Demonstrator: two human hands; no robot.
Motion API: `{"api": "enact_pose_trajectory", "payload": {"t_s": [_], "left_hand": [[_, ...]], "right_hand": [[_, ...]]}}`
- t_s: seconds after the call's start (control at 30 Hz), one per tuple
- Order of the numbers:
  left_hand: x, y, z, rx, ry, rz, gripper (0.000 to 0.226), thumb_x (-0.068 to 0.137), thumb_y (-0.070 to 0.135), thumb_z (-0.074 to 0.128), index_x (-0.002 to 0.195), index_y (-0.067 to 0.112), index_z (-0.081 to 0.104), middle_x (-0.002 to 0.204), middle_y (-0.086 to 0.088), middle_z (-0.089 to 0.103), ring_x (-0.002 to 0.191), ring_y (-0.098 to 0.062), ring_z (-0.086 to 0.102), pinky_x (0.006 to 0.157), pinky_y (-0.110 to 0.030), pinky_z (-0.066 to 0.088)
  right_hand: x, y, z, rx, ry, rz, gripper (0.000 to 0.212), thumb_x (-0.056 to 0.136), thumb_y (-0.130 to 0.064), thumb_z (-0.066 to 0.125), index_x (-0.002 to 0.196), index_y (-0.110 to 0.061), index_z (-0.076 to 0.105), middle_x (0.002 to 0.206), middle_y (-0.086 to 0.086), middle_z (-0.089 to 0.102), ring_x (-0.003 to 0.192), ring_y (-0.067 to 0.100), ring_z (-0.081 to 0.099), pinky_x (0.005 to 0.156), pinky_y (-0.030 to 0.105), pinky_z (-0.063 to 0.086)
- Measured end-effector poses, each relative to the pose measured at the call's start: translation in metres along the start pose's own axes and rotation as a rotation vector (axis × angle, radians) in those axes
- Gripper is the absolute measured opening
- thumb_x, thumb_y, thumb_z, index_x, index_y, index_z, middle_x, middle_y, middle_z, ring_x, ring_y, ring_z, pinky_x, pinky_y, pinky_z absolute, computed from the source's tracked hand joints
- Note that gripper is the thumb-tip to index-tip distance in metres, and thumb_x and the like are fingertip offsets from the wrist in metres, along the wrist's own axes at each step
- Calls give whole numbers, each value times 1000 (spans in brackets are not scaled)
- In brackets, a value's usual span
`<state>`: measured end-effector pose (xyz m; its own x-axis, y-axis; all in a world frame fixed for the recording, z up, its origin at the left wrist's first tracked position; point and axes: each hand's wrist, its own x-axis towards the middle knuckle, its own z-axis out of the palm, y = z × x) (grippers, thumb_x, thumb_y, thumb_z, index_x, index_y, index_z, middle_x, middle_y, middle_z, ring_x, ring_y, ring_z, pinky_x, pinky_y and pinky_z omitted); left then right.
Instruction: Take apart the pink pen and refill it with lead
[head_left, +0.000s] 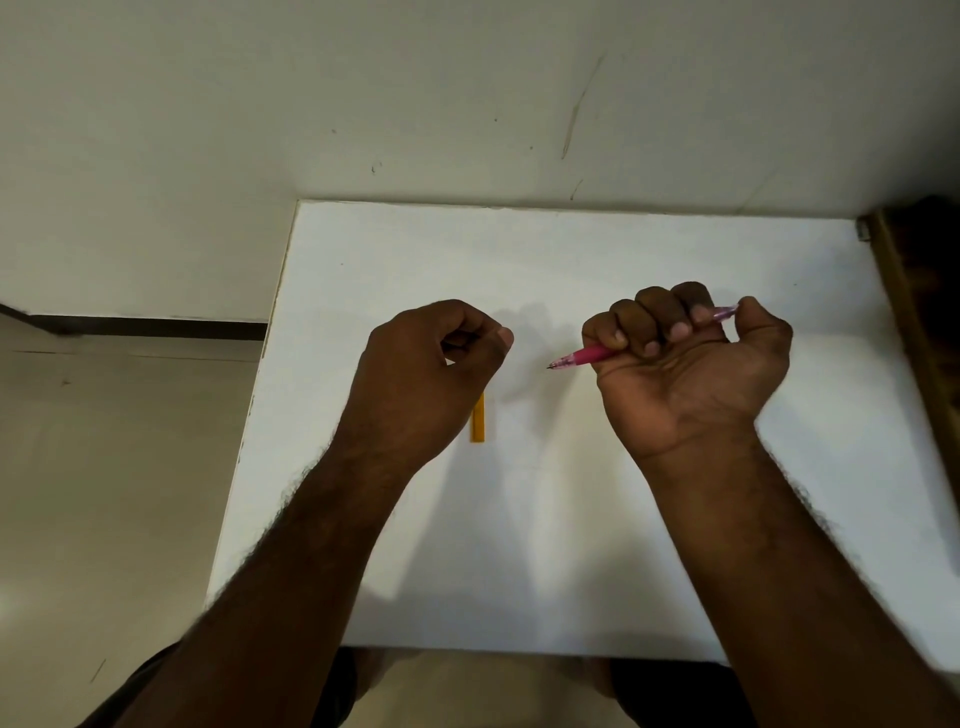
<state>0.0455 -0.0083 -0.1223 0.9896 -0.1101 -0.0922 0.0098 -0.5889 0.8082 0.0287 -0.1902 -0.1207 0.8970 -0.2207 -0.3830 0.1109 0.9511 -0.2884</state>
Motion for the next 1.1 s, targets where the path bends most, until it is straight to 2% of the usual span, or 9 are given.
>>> {"api": "enact_pose_trajectory", "payload": {"t_s": [0.4,0.63,0.8,0.83,0.97,1.1], "left_hand": [[1,0,0,-4,4,-9,10,90,36,67,90,28,73,83,22,72,83,8,65,73,-2,43],[2,2,0,-97,36,-58,11,89,36,69,93,27,73,87,20,73,84,5,66,72,-4,45],[3,3,-3,-142,98,-82,17,88,39,70,103,30,71,96,20,71,90,7,63,73,-3,45],[4,2,-3,-121,106,-74,21,88,40,69,107,31,69,101,20,70,94,7,62,77,-5,45],[2,2,-4,-7,144,-8,38,89,44,67,124,30,62,126,19,61,119,-1,54,101,-30,47],[1,1,-4,71,166,76,48,89,43,67,133,25,58,143,10,53,136,-10,44,114,-35,37]], "right_hand": [[0,-1,1,-23,-8,4,41,95,-43,25,64,-18,36,57,-3,29,49,16,23,55,28,31],[0,0,2,-30,-17,15,41,95,-43,26,65,-17,37,57,-3,29,49,16,23,55,28,31],[0,1,2,-26,-31,20,43,95,-46,27,66,-16,38,58,-3,30,50,16,24,56,28,31],[0,1,2,-34,-31,19,42,95,-45,27,66,-17,38,58,-3,30,50,16,24,56,28,31],[0,1,3,-38,-43,21,42,95,-44,27,65,-17,38,58,-3,30,50,16,24,56,28,31],[0,2,4,-44,-41,21,41,95,-44,28,66,-17,37,58,-2,29,51,17,23,57,29,30]]}}
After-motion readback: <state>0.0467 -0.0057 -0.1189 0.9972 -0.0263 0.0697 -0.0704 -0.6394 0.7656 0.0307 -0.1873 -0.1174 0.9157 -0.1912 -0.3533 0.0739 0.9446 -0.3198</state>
